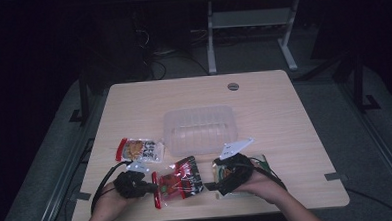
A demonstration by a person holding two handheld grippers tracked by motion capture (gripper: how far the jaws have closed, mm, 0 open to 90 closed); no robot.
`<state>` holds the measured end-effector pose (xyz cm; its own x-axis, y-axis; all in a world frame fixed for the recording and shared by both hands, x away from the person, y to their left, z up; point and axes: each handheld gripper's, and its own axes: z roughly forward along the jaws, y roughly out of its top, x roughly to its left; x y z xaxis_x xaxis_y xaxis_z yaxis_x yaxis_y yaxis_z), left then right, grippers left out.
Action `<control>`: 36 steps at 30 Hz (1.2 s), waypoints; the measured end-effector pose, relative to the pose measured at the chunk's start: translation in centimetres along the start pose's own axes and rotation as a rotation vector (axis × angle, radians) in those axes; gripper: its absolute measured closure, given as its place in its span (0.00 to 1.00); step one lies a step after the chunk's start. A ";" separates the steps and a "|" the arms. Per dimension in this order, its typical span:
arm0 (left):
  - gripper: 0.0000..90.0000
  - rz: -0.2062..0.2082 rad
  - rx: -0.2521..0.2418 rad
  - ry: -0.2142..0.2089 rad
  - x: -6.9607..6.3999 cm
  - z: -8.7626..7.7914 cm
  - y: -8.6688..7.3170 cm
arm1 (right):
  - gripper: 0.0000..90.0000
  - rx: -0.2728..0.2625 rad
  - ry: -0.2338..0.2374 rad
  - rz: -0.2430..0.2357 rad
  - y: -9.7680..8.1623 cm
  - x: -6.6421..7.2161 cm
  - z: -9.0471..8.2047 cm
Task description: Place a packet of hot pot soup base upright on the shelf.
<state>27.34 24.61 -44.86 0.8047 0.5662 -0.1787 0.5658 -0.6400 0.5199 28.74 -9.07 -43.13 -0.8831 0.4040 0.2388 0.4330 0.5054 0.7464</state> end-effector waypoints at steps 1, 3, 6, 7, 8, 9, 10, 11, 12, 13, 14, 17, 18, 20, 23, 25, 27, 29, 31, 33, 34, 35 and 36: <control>1.00 0.000 0.001 -0.001 0.0 0.0 0.0 | 0.08 0.003 0.005 -0.001 0.1 0.1 0.3; 1.00 0.003 0.003 -0.002 0.0 0.0 0.0 | 0.08 0.012 0.012 -0.002 0.4 0.3 0.9; 1.00 -0.006 0.001 -0.003 0.0 0.0 0.0 | 0.08 0.019 0.024 -0.001 0.8 0.3 1.8; 1.00 -0.006 0.001 -0.004 0.0 0.0 0.0 | 0.08 0.024 0.031 -0.001 0.9 0.2 2.1; 1.00 -0.006 0.000 -0.004 0.0 0.0 0.0 | 0.08 0.029 0.037 0.007 1.0 0.3 2.3; 1.00 -0.005 0.001 -0.004 0.0 0.0 0.0 | 0.08 0.034 0.047 0.010 1.2 0.2 2.9; 1.00 -0.005 0.001 -0.005 0.0 0.0 0.0 | 0.08 0.034 0.047 0.010 1.2 0.2 2.9; 1.00 0.005 0.003 -0.004 0.1 0.0 0.0 | 0.08 0.034 0.053 0.011 1.3 0.2 3.1; 1.00 0.004 0.002 -0.005 0.1 0.0 0.0 | 0.08 0.038 0.061 0.009 1.4 0.0 3.6; 1.00 0.006 0.000 -0.004 0.2 0.0 0.0 | 0.08 0.038 0.061 0.009 1.4 0.0 3.6; 1.00 0.002 -0.003 -0.005 0.2 0.0 0.0 | 0.08 0.042 0.066 0.020 1.5 0.0 3.9; 1.00 0.004 -0.002 -0.004 0.2 0.0 0.0 | 0.08 0.057 0.079 0.024 1.6 -0.1 4.6; 1.00 0.009 0.001 -0.005 0.2 0.0 0.0 | 0.08 0.064 0.085 0.024 1.5 0.0 4.8; 1.00 0.009 0.002 -0.006 0.2 0.0 0.0 | 0.08 0.074 0.083 0.015 1.4 0.1 5.0; 1.00 0.007 0.002 -0.006 0.2 0.0 0.0 | 0.08 0.072 0.102 0.021 1.4 0.2 5.3; 1.00 0.004 -0.001 -0.004 0.2 0.0 0.0 | 0.08 0.076 0.119 0.026 1.6 0.3 5.6; 1.00 0.001 0.004 -0.003 0.1 0.0 0.0 | 0.10 0.084 0.144 0.020 1.8 0.3 6.1; 1.00 0.009 0.004 -0.002 0.1 0.0 0.0 | 0.13 0.079 0.150 0.028 1.9 0.4 6.1; 1.00 0.005 -0.001 -0.005 0.2 0.0 0.0 | 0.18 0.070 0.151 0.026 2.0 0.3 6.2; 1.00 0.009 0.001 -0.005 0.2 0.0 0.0 | 0.23 0.069 0.157 0.036 2.1 0.2 6.1; 1.00 0.005 -0.002 -0.004 0.2 0.0 0.0 | 0.27 0.066 0.158 0.039 2.2 0.2 6.1; 1.00 0.009 0.004 -0.003 0.2 0.0 0.0 | 0.31 0.055 0.166 0.033 2.2 0.1 6.2; 1.00 0.009 0.004 -0.003 0.1 0.0 0.0 | 0.34 0.055 0.168 0.038 2.3 0.1 6.1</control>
<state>27.45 24.72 -44.85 0.8104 0.5588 -0.1761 0.5589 -0.6471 0.5185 30.77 -3.20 -45.19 -0.8817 0.2929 0.3699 0.4717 0.5349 0.7010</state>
